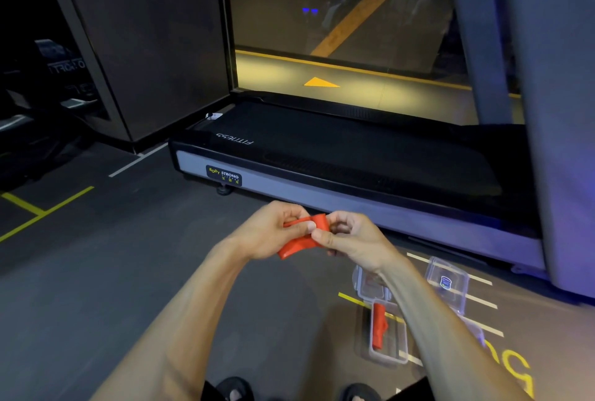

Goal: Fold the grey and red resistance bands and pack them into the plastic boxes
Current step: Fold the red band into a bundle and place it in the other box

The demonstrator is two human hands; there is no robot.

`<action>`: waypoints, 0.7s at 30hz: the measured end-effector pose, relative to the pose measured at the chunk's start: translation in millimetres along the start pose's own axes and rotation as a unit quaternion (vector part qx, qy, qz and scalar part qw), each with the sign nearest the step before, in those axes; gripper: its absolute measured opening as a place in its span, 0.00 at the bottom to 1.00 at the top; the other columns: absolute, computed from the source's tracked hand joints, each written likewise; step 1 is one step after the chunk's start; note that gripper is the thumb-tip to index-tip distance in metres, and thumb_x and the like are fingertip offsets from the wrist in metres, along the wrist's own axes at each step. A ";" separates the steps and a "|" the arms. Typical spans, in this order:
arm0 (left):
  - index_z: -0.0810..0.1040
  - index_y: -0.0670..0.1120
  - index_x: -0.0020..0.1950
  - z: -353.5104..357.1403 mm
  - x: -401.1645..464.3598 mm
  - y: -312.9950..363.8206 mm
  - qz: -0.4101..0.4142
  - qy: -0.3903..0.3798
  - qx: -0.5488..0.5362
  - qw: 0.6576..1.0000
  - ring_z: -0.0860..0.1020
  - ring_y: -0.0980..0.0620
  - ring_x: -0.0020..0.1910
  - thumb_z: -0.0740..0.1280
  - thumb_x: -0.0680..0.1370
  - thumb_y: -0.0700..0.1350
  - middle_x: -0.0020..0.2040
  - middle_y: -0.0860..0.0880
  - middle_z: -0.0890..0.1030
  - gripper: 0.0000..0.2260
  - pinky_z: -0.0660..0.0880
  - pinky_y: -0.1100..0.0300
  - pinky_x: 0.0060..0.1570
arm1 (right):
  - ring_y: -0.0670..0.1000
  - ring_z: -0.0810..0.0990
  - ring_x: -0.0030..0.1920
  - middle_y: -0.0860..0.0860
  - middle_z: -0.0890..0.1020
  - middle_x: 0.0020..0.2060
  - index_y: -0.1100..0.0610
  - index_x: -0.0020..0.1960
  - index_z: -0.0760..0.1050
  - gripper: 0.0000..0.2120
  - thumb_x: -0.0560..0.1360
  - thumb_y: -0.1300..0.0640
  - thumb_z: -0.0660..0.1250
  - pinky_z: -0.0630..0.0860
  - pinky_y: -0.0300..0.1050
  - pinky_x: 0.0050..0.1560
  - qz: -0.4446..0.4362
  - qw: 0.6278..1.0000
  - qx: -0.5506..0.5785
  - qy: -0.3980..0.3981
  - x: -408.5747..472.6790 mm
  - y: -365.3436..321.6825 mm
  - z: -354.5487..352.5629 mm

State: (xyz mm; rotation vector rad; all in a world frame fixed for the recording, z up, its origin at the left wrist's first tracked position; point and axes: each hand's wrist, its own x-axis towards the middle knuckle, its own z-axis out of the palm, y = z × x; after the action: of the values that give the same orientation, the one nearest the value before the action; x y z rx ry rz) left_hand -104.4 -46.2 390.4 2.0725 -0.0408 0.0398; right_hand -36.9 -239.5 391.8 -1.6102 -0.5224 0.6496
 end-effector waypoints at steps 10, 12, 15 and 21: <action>0.81 0.45 0.43 -4.0 -0.5 -5.9 -0.030 0.015 0.020 0.999 0.73 0.56 0.30 0.71 0.80 0.50 0.32 0.52 0.81 0.11 0.70 0.60 0.35 | 0.57 0.86 0.50 0.63 0.86 0.49 0.65 0.56 0.78 0.10 0.76 0.63 0.73 0.84 0.52 0.55 0.027 0.999 0.025 -0.005 0.9 0.9 -9.0; 0.80 0.43 0.43 -3.3 -0.4 -5.3 -0.030 0.012 0.005 0.999 0.71 0.56 0.29 0.71 0.80 0.49 0.32 0.51 0.79 0.11 0.67 0.61 0.33 | 0.55 0.86 0.49 0.64 0.85 0.48 0.65 0.55 0.78 0.11 0.75 0.63 0.74 0.84 0.53 0.55 0.023 0.999 0.023 0.008 1.4 1.1 -8.7; 0.79 0.45 0.42 -0.7 0.1 -2.4 -0.016 -0.003 -0.020 1.000 0.69 0.58 0.28 0.70 0.81 0.46 0.30 0.54 0.77 0.09 0.65 0.65 0.31 | 0.55 0.85 0.50 0.67 0.83 0.54 0.65 0.58 0.79 0.14 0.74 0.63 0.76 0.83 0.54 0.55 0.024 0.999 0.019 0.016 3.6 4.2 -5.5; 0.77 0.45 0.41 1.4 0.7 -0.2 -0.010 -0.005 -0.029 0.999 0.68 0.62 0.27 0.69 0.82 0.42 0.28 0.58 0.75 0.09 0.64 0.69 0.29 | 0.51 0.83 0.49 0.58 0.85 0.48 0.63 0.54 0.81 0.11 0.73 0.61 0.77 0.83 0.49 0.53 0.022 1.000 0.005 0.001 5.4 6.5 -3.6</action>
State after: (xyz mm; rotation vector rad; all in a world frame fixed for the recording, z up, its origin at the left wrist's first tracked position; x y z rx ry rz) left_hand -103.7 -47.3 389.6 2.0139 -0.0270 0.0148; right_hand -30.7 -239.4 385.1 -1.6166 -0.4825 0.6820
